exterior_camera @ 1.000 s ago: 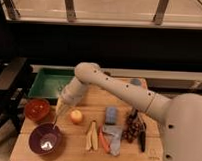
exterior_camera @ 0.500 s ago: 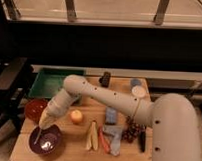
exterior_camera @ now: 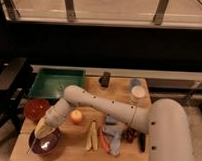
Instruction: Place fork in purple bowl
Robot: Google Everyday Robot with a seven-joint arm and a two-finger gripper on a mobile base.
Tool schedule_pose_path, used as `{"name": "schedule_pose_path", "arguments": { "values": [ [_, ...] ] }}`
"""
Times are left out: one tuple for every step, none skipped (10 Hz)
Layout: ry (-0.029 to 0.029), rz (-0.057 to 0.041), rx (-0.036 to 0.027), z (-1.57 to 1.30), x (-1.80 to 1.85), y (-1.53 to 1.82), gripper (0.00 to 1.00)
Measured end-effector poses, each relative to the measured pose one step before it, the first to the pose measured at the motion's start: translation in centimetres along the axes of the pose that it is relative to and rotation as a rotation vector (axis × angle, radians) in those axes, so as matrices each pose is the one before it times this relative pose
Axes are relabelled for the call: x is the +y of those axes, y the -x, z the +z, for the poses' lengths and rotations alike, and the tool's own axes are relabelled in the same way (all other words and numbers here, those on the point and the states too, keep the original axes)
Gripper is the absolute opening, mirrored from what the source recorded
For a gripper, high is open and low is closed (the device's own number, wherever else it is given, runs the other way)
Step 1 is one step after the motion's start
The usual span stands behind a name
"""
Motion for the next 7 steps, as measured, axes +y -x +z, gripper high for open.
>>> {"name": "schedule_pose_path", "arguments": {
  "values": [
    [-0.01321,0.01555,-0.00490,0.123,0.470,0.005,0.18],
    [-0.01030,0.01429,-0.00345,0.058,0.499,-0.024,0.26],
    [-0.00926,0.01325,-0.00419,0.106,0.427,-0.050,0.38],
    [0.00101,0.00495,-0.00258,0.124,0.159,0.062,0.47],
    [0.00248,0.00635,0.00100,0.010,0.111,0.044,0.56],
    [0.00583,0.00580,0.00502,-0.133,0.126,0.019,0.61],
    [0.01181,0.00449,0.00860,-0.246,0.109,0.059,0.62]
  ]
}}
